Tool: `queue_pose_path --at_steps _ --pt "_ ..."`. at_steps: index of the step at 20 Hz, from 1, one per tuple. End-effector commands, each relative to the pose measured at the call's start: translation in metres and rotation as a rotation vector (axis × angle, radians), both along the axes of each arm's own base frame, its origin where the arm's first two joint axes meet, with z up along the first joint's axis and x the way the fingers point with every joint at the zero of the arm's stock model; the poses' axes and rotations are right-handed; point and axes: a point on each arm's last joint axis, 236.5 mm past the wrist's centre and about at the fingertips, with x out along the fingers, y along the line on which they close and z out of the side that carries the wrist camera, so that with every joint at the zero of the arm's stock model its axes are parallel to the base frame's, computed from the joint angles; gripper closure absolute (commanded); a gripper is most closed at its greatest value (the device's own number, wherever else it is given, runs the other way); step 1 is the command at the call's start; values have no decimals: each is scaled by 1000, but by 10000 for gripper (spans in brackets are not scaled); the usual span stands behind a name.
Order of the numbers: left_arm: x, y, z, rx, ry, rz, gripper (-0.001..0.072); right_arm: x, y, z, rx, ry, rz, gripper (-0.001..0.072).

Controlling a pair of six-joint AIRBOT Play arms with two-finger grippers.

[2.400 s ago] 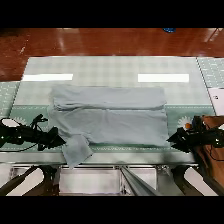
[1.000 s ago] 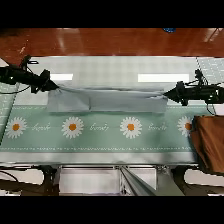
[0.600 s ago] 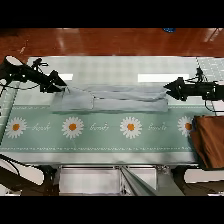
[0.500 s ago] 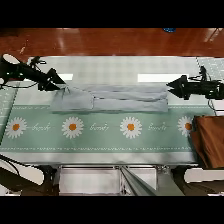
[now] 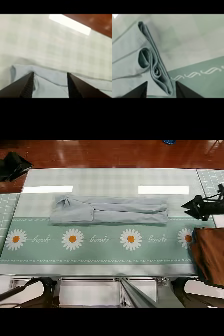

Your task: Fold the shirts.

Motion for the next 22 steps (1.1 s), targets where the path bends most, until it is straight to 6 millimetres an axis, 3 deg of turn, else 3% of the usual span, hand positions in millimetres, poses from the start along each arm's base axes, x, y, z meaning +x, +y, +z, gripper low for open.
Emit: queue_pose_path --at_steps 1,4,6,10,11,12,13,14,15,16,19,22 --pt "-34 -41 9 44 -151 -8 204 5 31 -26 -18 -1 17 299" --pt "-52 -77 -27 28 -78 -90 203 14 51 -45 -4 16 29 293" --pt "-54 -92 -41 24 -46 -127 204 18 62 -55 28 30 43 293" --pt "-52 -112 -67 18 17 -178 204 40 103 -55 120 -12 99 309" --pt "-51 -117 -75 17 36 -190 204 46 112 -53 125 -22 117 379" --pt "-51 -122 -84 16 58 -201 205 50 120 -51 116 -34 146 577" --pt "-50 -125 -94 14 81 -209 225 54 126 -45 110 -53 172 686" --pt "-50 -128 -102 13 103 -217 413 55 129 -34 120 -65 199 687" --pt "-49 -129 -108 12 118 -219 660 52 129 -21 126 -79 226 687" --pt "-49 -131 -112 6 127 -222 689 46 126 -9 111 -89 256 687" --pt "-48 -151 -117 9 121 -265 689 3 105 25 -59 -78 354 687" --pt "-50 -216 -133 30 142 -417 690 -32 100 78 -175 -191 332 687"
